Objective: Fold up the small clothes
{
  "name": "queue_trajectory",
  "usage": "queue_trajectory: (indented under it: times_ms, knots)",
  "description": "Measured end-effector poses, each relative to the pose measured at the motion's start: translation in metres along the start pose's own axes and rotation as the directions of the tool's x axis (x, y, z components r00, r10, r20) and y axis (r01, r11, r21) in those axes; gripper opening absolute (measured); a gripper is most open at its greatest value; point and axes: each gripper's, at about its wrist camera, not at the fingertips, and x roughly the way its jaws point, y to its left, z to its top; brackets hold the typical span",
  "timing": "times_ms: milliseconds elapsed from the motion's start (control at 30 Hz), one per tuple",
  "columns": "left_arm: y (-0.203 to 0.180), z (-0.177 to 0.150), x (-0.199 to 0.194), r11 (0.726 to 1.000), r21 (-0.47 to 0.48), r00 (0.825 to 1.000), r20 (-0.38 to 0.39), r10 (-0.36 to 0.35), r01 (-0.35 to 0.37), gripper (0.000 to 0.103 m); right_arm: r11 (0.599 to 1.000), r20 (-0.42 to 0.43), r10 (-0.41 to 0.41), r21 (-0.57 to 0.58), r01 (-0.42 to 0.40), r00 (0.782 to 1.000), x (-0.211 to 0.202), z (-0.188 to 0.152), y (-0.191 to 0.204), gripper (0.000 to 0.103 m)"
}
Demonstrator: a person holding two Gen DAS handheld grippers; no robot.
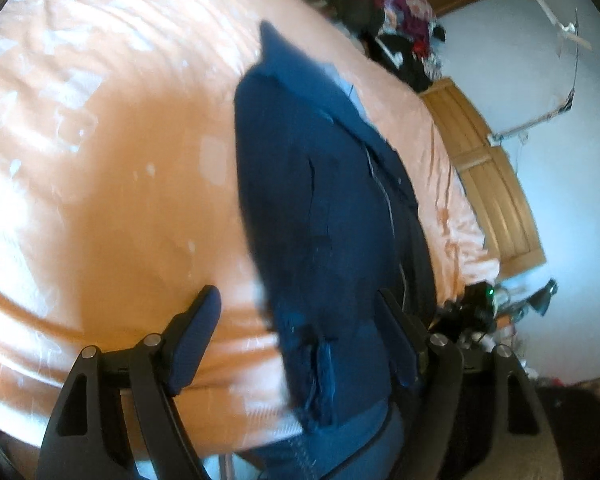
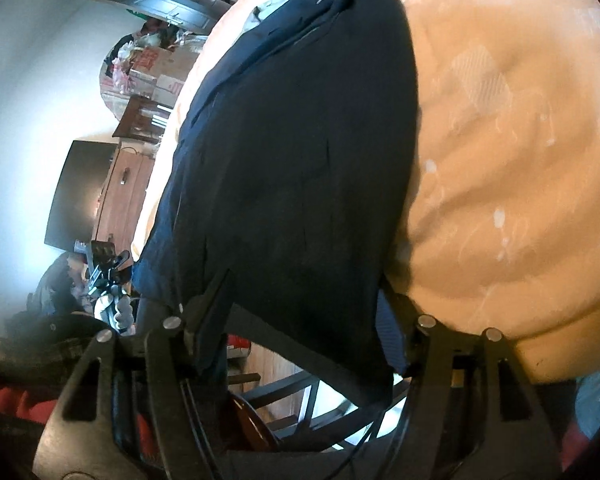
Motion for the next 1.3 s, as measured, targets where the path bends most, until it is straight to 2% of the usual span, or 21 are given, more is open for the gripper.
queue_trajectory:
  times_ms: [167,300,433,500,667,733,933,1200,1300]
  knots:
    - [-0.01,-0.006,0.003,0.996,0.043,0.997,-0.03,0.077,-0.076,0.069,0.999,-0.019,-0.045,-0.016,0.044,0.999,0.0,-0.009,-0.006,0.065]
    - [-0.017,-0.014,0.006,0.991,0.082,0.993,-0.04,0.111,-0.108,0.064,0.999,-0.019,-0.032,-0.005,0.032,0.999,0.001,-0.011,-0.013,0.065]
    - [-0.022,-0.018,0.009,0.993,0.097,0.996,-0.05,0.079,-0.074,0.052,0.999,-0.041,-0.039,-0.024,0.038,0.998,0.009,-0.013,-0.009,0.065]
    - [-0.023,-0.019,0.01,0.991,0.106,0.995,-0.052,0.089,-0.083,0.051,0.998,-0.043,-0.052,-0.042,0.05,0.998,0.008,-0.013,-0.008,0.065]
    - [-0.024,-0.019,0.011,0.993,0.104,0.997,-0.056,0.061,-0.055,0.048,0.999,-0.053,-0.038,-0.037,0.036,0.998,0.008,-0.016,-0.008,0.065]
    - [-0.028,-0.02,0.011,0.992,0.115,0.997,-0.061,0.055,-0.048,0.042,0.999,-0.049,-0.031,-0.043,0.029,0.998,0.008,-0.018,-0.006,0.065]
    - [-0.021,-0.021,0.012,0.993,0.102,0.996,-0.065,0.065,-0.058,0.032,1.0,-0.038,-0.017,-0.026,0.016,0.999,0.007,-0.023,-0.01,0.066]
    - [-0.018,-0.018,0.018,0.995,0.075,0.994,-0.077,0.074,-0.068,0.034,1.0,-0.041,-0.019,-0.023,0.018,0.999,0.005,-0.026,-0.008,0.067]
    - [-0.016,-0.018,0.017,0.997,0.05,0.995,-0.081,0.056,-0.052,0.036,1.0,-0.036,-0.006,-0.013,0.006,0.999,0.005,-0.027,-0.009,0.069]
